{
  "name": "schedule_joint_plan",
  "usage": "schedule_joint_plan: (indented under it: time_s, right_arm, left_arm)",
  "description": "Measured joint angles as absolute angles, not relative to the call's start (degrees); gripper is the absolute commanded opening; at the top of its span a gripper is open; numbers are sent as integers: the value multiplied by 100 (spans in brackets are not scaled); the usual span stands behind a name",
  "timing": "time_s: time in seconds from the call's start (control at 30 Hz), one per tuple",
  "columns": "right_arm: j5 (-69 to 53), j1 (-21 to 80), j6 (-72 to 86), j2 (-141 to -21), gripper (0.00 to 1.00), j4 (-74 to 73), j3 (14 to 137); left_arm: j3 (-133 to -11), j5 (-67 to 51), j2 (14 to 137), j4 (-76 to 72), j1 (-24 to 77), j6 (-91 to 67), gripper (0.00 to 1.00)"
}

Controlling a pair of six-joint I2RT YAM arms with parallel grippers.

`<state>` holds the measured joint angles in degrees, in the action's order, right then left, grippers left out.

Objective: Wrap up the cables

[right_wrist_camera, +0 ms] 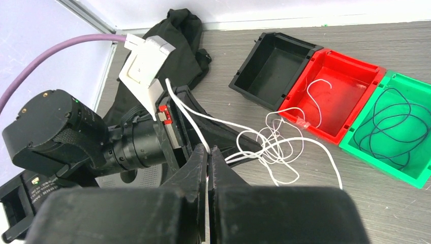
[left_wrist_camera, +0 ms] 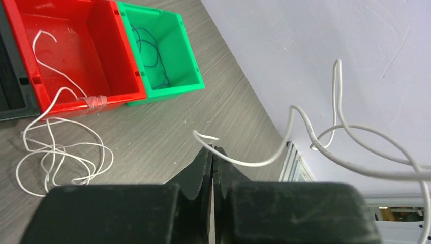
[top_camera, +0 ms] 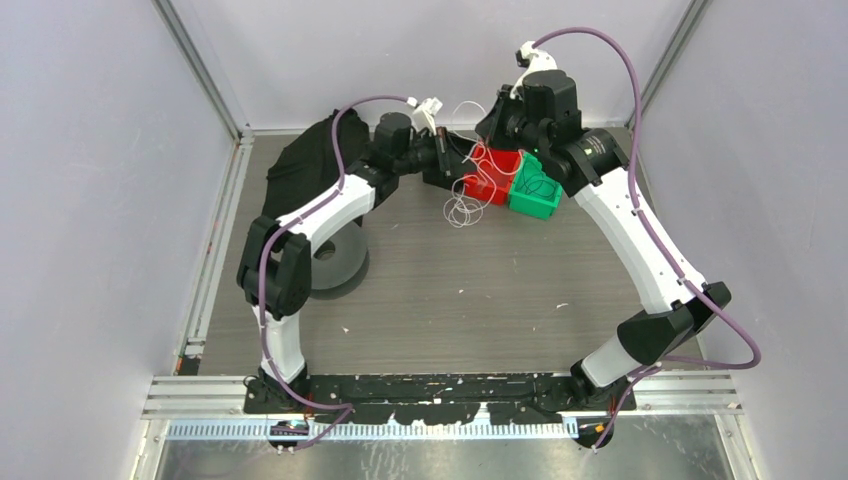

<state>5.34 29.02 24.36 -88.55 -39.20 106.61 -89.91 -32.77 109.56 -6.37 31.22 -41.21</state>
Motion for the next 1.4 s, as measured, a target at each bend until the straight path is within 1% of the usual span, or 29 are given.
schedule_joint_plan:
  time_s: [0.07, 0.13, 0.3, 0.33, 0.4, 0.6, 0.67, 0.7, 0.73, 0.87, 1.1, 1.23, 1.3, 1.33, 1.37, 1.4]
  right_arm:
    - [539, 2877, 2445, -8855, 4, -3944, 10659]
    - [534, 2845, 2460, -8851, 1, -3970, 10641]
    - [528, 2751, 2469, -8639, 1, -4023, 10256]
    - [530, 2740, 2471, -8595, 1, -4056, 10210]
    - [539, 2724, 2482, -8534, 1, -4084, 10167]
    - [451, 2689, 2523, -8493, 1, -4147, 10193]
    - [362, 2687, 2543, -8493, 0, -4237, 10254]
    - [325, 2687, 2550, -8493, 1, -4250, 10285]
    - [290, 2687, 2561, -8493, 0, -4254, 10324]
    - [204, 2687, 2585, -8493, 1, -4254, 10436]
    - [-38, 2683, 2633, -8493, 1, -4254, 10447]
    - [-123, 2683, 2689, -8493, 1, -4254, 10447]
    - [-163, 2683, 2716, -8493, 1, -4254, 10447]
    - [-176, 2683, 2729, -8493, 1, -4254, 10447]
    - [-189, 2683, 2740, -8493, 1, -4254, 10447]
    - [-204, 2683, 2751, -8493, 1, -4254, 10447]
  left_arm:
    - [-9067, -3256, 10956, -569, 3122, -4119, 0]
    - [-9196, -3210, 10954, -366, 3120, -4095, 1]
    - [-9723, -3074, 10906, 489, 3061, -3752, 0]
    - [-9765, -3050, 10851, 635, 3046, -3682, 3]
    - [-9782, -3063, 10718, 882, 3004, -3553, 24]
    - [-9692, -3391, 10307, 1435, 2773, -2810, 64]
    - [-9365, -3404, 10053, 1402, 2718, -2543, 74]
    - [-9137, -3406, 9889, 1321, 2689, -2443, 78]
    - [-8960, -3417, 9762, 1260, 2668, -2359, 80]
    - [-8344, -3487, 9273, 816, 2650, -2213, 80]
    - [-8344, -3522, 9258, -110, 2661, -2571, 79]
    - [-8632, -3422, 9542, -292, 2661, -2823, 76]
    - [-8796, -3404, 9738, -388, 2661, -2967, 70]
    - [-8849, -3404, 9819, -419, 2661, -3015, 64]
    - [-8912, -3406, 9907, -432, 2661, -3107, 56]
    - [-8956, -3409, 9979, -451, 2661, -3170, 43]
